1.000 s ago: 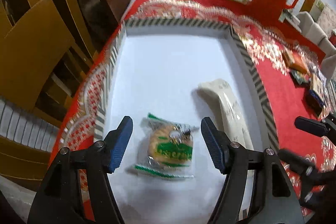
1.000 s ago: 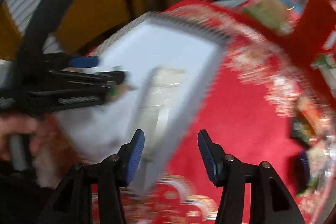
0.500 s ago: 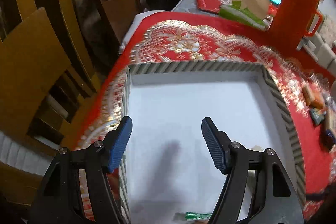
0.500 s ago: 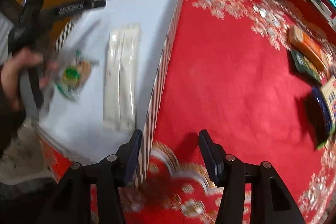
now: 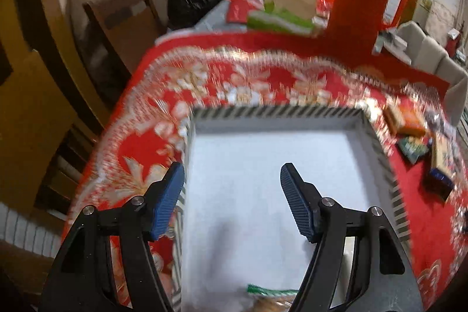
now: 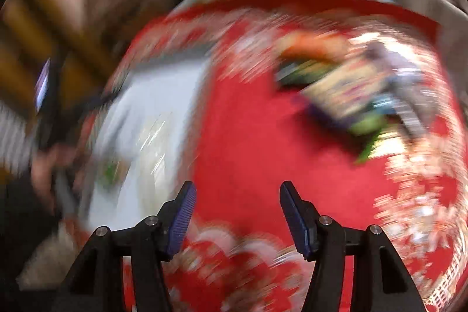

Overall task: Organize snacks
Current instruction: 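Return the right gripper to the pile and grasp the blue-labelled cracker pack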

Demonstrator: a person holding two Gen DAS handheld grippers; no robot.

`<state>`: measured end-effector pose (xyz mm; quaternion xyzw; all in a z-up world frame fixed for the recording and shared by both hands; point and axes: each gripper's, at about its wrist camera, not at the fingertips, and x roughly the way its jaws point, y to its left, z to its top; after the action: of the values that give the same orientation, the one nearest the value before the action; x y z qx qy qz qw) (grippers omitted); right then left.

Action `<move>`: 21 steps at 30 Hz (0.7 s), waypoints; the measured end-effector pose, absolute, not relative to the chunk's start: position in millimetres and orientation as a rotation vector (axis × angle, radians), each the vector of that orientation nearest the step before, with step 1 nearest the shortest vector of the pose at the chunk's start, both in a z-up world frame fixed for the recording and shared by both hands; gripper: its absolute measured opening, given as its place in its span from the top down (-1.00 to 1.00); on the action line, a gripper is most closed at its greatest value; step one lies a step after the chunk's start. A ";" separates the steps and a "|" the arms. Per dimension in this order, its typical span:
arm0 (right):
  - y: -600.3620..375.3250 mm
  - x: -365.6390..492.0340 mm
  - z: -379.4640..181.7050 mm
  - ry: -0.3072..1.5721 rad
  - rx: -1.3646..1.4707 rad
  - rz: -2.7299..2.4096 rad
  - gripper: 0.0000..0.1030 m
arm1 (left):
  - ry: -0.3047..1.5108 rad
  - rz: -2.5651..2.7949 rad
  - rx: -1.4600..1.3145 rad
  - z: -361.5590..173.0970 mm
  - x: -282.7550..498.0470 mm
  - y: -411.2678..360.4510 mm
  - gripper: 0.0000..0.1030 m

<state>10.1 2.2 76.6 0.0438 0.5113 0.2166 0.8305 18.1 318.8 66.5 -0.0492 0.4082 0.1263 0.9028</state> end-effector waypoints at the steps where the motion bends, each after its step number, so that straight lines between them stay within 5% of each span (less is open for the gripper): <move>1: -14.7 21.8 81.2 1.063 0.144 0.407 -0.12 | 0.839 0.268 -0.111 75.3 14.7 313.9 -0.39; 8: -80.5 97.9 71.8 1.101 0.495 0.222 -0.28 | 0.971 -0.053 -0.162 93.8 17.8 202.6 -0.56; 14: -62.9 122.8 57.0 1.205 0.440 0.156 -0.29 | 1.024 -0.217 0.035 88.3 5.5 110.2 -0.56; 21: -41.5 158.3 31.3 1.316 0.351 -0.017 -0.40 | 1.053 -0.210 0.055 78.7 4.1 110.6 -0.56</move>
<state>158.3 -41.5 31.3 0.1624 0.6081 -0.0079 0.7770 4.1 110.6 78.7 0.0263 0.5016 -0.1002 0.8589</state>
